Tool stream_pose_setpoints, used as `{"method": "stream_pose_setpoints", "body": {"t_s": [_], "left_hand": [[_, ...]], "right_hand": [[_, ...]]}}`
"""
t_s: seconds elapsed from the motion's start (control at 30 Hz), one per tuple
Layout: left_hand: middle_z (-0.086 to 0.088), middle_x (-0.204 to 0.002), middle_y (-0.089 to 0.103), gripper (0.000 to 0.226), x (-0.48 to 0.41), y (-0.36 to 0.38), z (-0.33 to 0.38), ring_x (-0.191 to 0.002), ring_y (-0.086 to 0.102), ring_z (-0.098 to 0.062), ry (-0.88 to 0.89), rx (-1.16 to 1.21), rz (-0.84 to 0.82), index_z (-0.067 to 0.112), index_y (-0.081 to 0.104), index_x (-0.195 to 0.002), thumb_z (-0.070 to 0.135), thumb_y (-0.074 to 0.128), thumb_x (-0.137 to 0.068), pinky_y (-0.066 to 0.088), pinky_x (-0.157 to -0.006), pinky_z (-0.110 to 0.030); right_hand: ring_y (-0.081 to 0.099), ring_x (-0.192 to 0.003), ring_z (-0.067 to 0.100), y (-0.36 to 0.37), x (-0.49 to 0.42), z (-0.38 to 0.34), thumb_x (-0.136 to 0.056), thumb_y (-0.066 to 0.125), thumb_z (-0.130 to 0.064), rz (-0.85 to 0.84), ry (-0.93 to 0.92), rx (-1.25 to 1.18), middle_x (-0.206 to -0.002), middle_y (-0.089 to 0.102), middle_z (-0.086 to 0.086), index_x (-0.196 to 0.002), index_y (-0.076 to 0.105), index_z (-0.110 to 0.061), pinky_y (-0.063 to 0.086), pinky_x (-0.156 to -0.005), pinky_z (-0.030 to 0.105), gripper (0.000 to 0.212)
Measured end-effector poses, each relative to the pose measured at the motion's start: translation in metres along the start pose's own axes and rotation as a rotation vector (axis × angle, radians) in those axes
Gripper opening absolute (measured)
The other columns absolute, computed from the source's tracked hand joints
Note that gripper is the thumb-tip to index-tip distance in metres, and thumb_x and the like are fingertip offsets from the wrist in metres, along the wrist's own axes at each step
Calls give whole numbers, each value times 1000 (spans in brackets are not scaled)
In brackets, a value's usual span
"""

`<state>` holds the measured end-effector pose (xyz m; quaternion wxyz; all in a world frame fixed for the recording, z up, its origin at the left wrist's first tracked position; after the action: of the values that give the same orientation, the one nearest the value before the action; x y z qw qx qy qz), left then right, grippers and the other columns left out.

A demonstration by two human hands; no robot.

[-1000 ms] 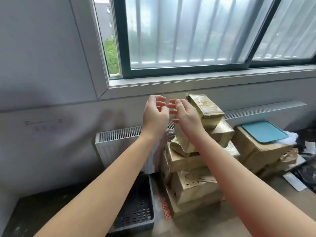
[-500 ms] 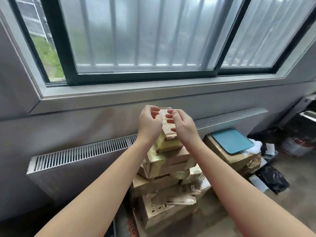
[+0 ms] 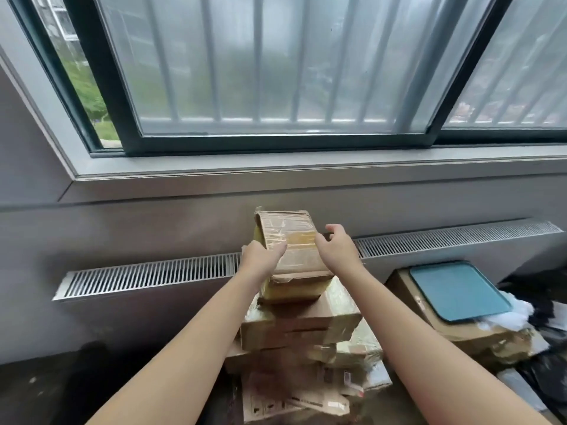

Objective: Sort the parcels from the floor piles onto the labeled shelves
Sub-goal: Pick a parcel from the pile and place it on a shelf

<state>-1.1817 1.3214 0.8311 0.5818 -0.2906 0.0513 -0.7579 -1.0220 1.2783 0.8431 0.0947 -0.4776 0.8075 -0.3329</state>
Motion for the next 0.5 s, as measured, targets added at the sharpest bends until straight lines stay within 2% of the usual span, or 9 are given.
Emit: {"method": "stream_pose_setpoints", "body": {"t_s": [0.1, 0.13, 0.2, 0.27, 0.33, 0.37, 0.43, 0.47, 0.5], "left_hand": [[-7, -135, 52, 81, 2, 14, -2, -117, 54, -29, -70, 79, 16, 6, 45, -139, 53, 65, -76, 49, -95, -42], [-6, -130, 55, 75, 2, 16, -4, -114, 57, -28, -67, 76, 37, 8, 49, -134, 50, 64, -74, 50, -90, -40], [-7, -117, 61, 47, 6, 20, -6, -102, 62, -23, -48, 66, 70, 11, 54, -122, 34, 65, -83, 51, -80, -38], [-5, -102, 65, 26, 12, 22, -9, -86, 62, -18, -30, 83, 102, 14, 54, -109, 17, 63, -85, 53, -81, -39], [2, -93, 62, 19, 18, 21, -11, -81, 59, -15, -22, 70, 145, 17, 54, -103, 8, 59, -86, 53, -80, -35], [2, -95, 63, 19, 19, 18, -13, -84, 60, -16, -26, 81, 171, 17, 55, -102, 6, 58, -87, 53, -80, -35], [-6, -103, 66, 19, 22, 11, -22, -92, 64, -24, -55, 152, 223, 14, 58, -104, 3, 58, -88, 54, -83, -40], [-8, -106, 67, 18, 23, 7, -25, -92, 64, -25, -72, 209, 239, 12, 59, -106, 3, 57, -90, 54, -81, -41], [-8, -108, 66, 18, 24, 2, -28, -89, 62, -23, -89, 282, 243, 12, 59, -109, 3, 56, -94, 54, -75, -37]], "right_hand": [[46, -131, 28, 1, -16, 10, -96, 46, -38, -112, 18, 46, -145, 48, 8, -150, 31, -13, 37, -107, 38, 61], [47, -131, 28, 1, -20, 10, -96, 45, -38, -132, 16, 55, -145, 48, 8, -150, 31, -12, 38, -107, 40, 62], [51, -125, 29, 2, -27, 12, -95, 46, -33, -158, 49, 23, -137, 54, 10, -144, 39, -5, 41, -101, 37, 57], [56, -96, 30, 3, -31, 17, -93, 47, -27, -185, 100, -57, -104, 59, 10, -121, 55, -1, 43, -81, 34, 40], [48, -70, 25, 3, -30, 18, -91, 48, -24, -213, 134, -156, -76, 50, 6, -90, 55, -4, 38, -65, 31, 21], [43, -64, 23, 2, -30, 17, -91, 49, -22, -235, 128, -214, -69, 45, 4, -77, 50, -8, 36, -62, 30, 20], [39, -63, 19, -1, -27, 16, -90, 49, -18, -252, 51, -276, -64, 43, -1, -65, 48, -16, 35, -64, 30, 25], [43, -65, 17, -4, -24, 13, -91, 49, -17, -255, 2, -295, -68, 50, -3, -68, 56, -18, 37, -65, 29, 24], [50, -72, 15, -7, -22, 9, -91, 49, -16, -259, -45, -315, -77, 60, -4, -79, 67, -18, 40, -67, 29, 22]]}}
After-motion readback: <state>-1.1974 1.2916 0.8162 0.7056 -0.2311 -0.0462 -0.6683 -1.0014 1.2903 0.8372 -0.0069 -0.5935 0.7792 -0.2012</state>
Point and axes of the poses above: each hand's wrist, its own x-axis away from the middle knuckle, its own y-axis out of the palm, z = x × y, the point moved 2 cm from there along -x, towards the middle knuckle
